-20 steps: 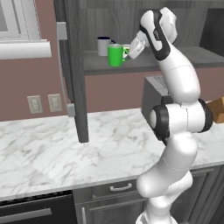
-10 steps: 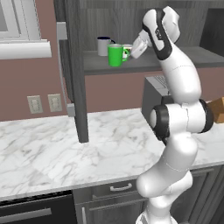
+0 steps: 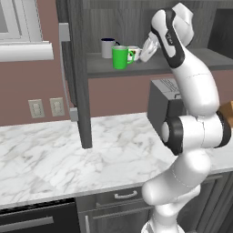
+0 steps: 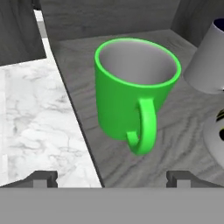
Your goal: Pick the mug on the counter and place it in the cabinet with the handle facing the right, like the mugs already inside.
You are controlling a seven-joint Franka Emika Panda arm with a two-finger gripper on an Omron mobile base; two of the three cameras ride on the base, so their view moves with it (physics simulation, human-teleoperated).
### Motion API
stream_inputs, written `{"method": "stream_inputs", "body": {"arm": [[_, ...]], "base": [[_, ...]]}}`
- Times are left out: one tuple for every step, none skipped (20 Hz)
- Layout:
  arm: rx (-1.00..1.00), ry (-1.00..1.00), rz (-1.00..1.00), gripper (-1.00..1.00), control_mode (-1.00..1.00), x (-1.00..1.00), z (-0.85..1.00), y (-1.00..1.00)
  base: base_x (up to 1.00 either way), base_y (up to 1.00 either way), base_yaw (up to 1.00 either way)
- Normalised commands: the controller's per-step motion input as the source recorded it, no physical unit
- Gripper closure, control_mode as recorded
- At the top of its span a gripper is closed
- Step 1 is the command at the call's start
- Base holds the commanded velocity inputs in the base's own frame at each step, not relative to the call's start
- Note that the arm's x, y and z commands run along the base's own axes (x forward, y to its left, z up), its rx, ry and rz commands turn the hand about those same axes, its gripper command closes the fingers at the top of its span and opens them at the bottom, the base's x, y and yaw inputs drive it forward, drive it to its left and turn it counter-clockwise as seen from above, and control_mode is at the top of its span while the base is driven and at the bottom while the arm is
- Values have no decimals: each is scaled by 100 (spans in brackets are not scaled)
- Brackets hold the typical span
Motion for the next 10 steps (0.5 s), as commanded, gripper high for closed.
{"method": "stream_inputs", "body": {"arm": [[-4,-3,-12,-100,-100,-32,0,0],[-5,-4,-15,-100,-100,-39,0,0],[-5,-3,-18,-100,-100,-45,0,2],[-4,-5,-20,-100,-100,-52,0,6],[-4,-7,-22,-100,-100,-56,0,8],[-3,-5,-27,-100,-100,-46,0,4],[0,-3,-32,-100,-100,-41,0,10],[1,0,-39,-100,-100,-30,0,0],[6,0,-41,-100,-100,-24,0,0],[10,6,-44,-100,-100,-9,0,0]], "base": [[0,0,0],[0,0,0],[0,0,0],[0,0,0],[0,0,0],[0,0,0],[0,0,0],[0,0,0],[0,0,0],[0,0,0]]}}
